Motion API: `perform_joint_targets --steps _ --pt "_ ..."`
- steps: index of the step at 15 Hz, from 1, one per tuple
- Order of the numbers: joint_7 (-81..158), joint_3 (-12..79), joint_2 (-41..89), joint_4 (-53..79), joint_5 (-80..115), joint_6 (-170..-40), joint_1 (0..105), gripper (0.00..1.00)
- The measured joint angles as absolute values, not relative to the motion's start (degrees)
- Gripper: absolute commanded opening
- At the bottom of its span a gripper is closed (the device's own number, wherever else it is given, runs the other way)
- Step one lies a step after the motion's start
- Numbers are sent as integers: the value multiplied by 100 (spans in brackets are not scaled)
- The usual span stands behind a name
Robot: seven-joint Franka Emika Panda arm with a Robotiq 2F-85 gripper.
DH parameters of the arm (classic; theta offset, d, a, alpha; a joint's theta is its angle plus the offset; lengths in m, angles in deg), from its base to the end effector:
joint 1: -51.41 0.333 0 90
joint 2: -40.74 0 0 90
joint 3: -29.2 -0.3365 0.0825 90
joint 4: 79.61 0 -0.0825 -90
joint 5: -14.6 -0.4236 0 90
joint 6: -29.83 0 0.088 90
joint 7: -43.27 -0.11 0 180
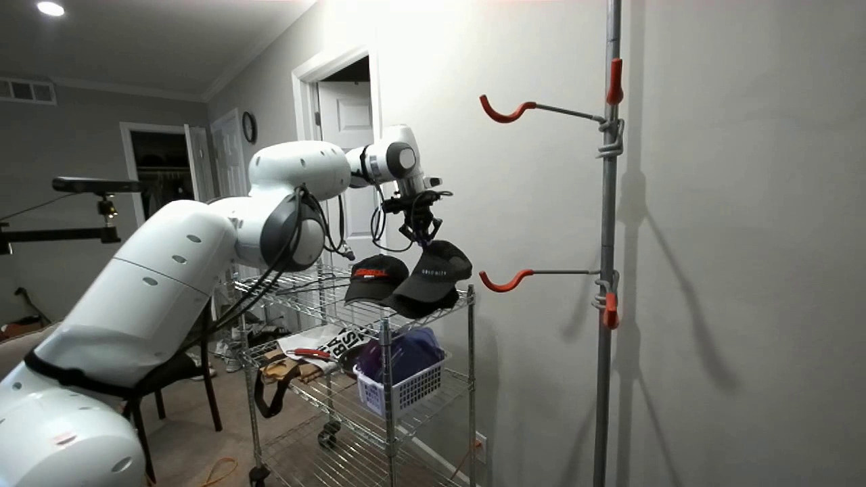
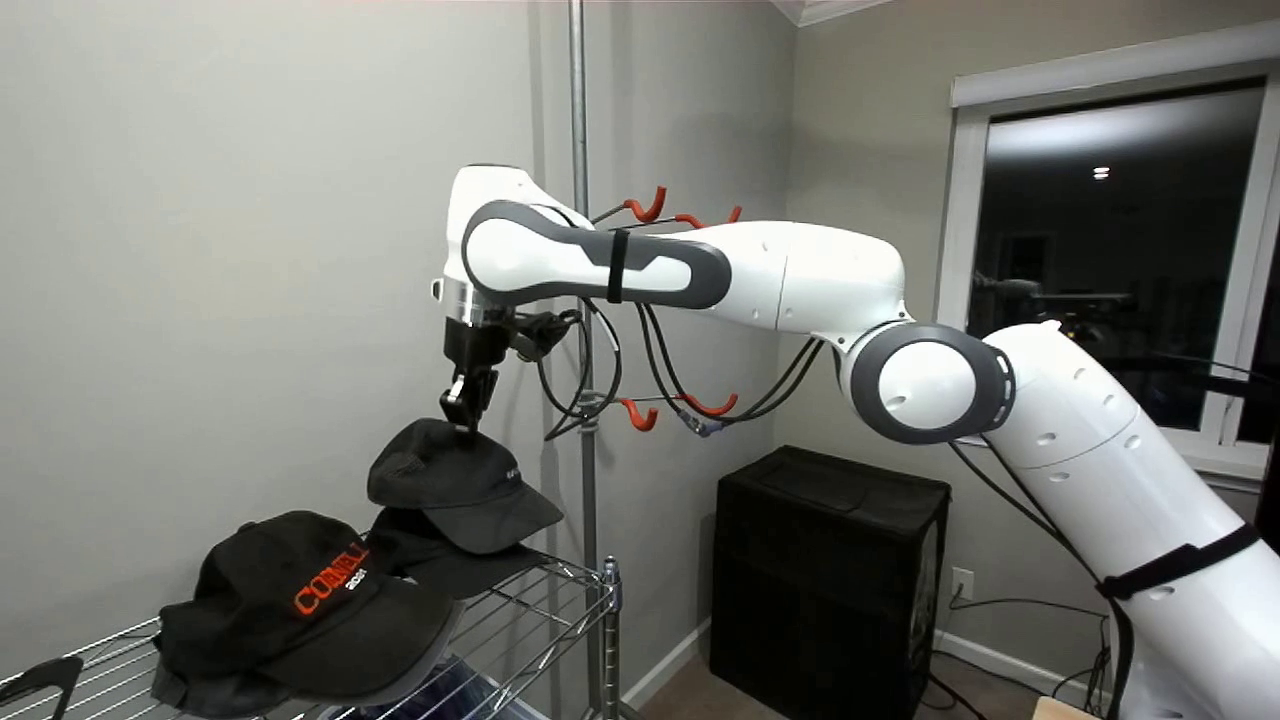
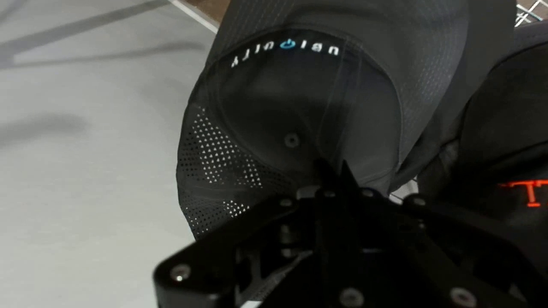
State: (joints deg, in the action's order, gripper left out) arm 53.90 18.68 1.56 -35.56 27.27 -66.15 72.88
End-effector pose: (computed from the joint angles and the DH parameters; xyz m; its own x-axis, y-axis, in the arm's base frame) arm 0.7167 0.3483 0.5905 0.7470 0.6326 0.2044 0.6164 -0.7742 0.1438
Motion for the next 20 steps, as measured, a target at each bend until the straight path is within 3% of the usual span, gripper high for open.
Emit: perform_joint_targets --steps 13,20 --pt "5306 2947 812 -5475 4422 -4647 8634 1" --pt "5261 3456 286 -5823 4358 -4023 8190 1"
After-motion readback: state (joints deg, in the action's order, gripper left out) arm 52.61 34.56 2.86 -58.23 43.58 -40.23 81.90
